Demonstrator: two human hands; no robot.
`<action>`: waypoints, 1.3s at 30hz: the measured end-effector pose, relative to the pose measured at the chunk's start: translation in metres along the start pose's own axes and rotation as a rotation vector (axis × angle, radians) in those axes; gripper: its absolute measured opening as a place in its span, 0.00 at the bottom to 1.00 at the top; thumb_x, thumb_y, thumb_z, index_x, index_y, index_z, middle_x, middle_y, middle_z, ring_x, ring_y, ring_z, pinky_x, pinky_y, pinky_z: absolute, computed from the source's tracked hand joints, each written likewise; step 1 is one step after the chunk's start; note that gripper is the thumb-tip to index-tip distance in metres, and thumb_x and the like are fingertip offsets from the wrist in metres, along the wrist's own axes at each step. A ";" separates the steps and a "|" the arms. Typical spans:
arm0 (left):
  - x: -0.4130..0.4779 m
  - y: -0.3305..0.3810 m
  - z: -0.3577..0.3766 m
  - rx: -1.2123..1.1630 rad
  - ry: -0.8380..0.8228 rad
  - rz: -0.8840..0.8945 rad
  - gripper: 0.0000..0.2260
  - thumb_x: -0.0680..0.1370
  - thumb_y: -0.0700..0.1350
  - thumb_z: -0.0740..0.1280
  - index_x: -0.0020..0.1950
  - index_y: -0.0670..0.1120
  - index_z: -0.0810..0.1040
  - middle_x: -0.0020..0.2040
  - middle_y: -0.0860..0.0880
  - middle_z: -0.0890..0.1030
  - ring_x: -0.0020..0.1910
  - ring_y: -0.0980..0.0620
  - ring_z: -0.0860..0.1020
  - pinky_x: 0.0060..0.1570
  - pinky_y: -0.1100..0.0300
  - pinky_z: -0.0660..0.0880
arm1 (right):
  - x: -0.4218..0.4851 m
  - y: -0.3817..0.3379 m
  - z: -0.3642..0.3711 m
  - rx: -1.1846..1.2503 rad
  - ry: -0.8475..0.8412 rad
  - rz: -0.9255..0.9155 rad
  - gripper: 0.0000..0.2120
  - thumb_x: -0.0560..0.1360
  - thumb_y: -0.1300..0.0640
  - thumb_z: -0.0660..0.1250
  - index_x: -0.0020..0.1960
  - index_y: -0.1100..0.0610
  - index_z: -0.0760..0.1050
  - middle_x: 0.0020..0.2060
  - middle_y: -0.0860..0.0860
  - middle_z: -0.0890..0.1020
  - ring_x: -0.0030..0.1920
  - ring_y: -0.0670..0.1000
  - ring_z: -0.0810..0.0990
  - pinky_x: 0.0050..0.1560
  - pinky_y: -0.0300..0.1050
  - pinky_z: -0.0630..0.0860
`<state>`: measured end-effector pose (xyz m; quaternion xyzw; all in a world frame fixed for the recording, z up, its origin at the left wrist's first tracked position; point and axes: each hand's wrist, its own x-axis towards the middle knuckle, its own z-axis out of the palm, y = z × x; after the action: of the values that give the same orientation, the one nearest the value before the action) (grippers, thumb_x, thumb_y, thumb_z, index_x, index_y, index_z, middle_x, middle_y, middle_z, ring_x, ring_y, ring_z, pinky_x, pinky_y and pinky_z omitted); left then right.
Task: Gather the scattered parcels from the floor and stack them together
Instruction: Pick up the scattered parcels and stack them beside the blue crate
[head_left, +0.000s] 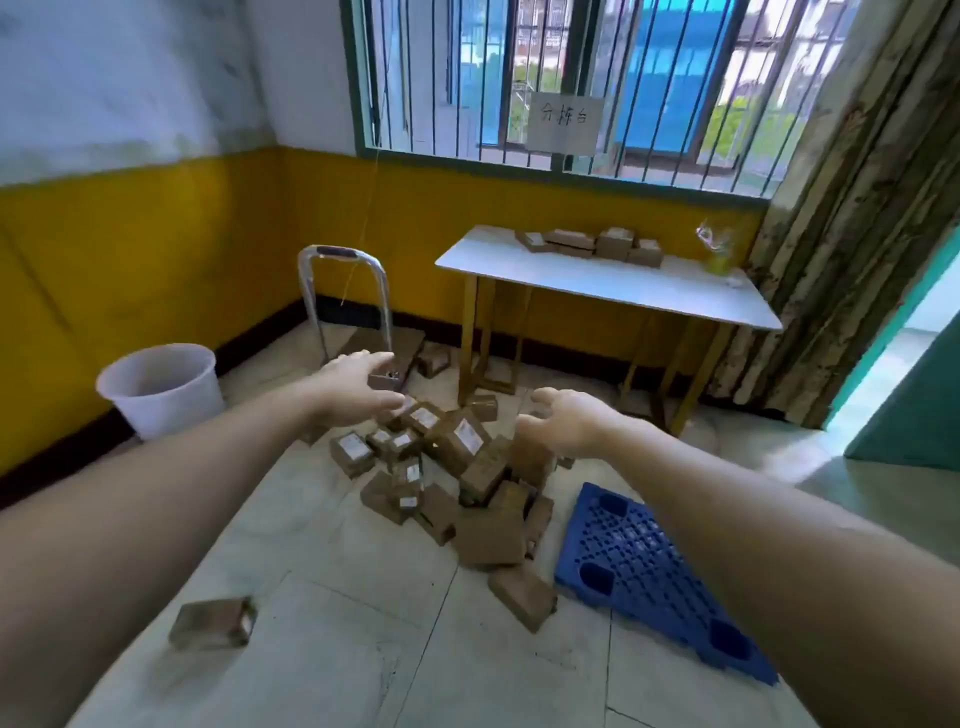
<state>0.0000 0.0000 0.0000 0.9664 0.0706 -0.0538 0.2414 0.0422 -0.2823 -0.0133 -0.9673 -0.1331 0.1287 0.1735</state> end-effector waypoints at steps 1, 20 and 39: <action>0.000 -0.014 -0.008 0.005 0.013 -0.021 0.34 0.75 0.57 0.68 0.77 0.54 0.57 0.78 0.47 0.56 0.75 0.45 0.57 0.71 0.44 0.60 | 0.013 -0.015 0.006 -0.001 -0.024 -0.020 0.33 0.76 0.36 0.59 0.76 0.48 0.57 0.72 0.54 0.67 0.69 0.56 0.69 0.64 0.53 0.70; -0.004 -0.287 -0.077 -0.026 0.062 -0.543 0.35 0.76 0.58 0.66 0.78 0.50 0.54 0.78 0.45 0.53 0.77 0.49 0.50 0.74 0.50 0.51 | 0.204 -0.285 0.137 -0.148 -0.431 -0.485 0.32 0.77 0.35 0.58 0.76 0.49 0.58 0.71 0.54 0.67 0.65 0.56 0.72 0.63 0.52 0.72; 0.099 -0.511 -0.123 -0.083 -0.056 -0.627 0.34 0.76 0.57 0.66 0.78 0.53 0.54 0.79 0.47 0.52 0.77 0.47 0.51 0.72 0.50 0.52 | 0.359 -0.453 0.277 -0.197 -0.503 -0.445 0.33 0.78 0.36 0.56 0.76 0.52 0.57 0.72 0.55 0.67 0.69 0.57 0.67 0.62 0.50 0.68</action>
<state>0.0230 0.5152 -0.1401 0.8850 0.3606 -0.1491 0.2539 0.1990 0.3196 -0.1694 -0.8648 -0.3909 0.3083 0.0649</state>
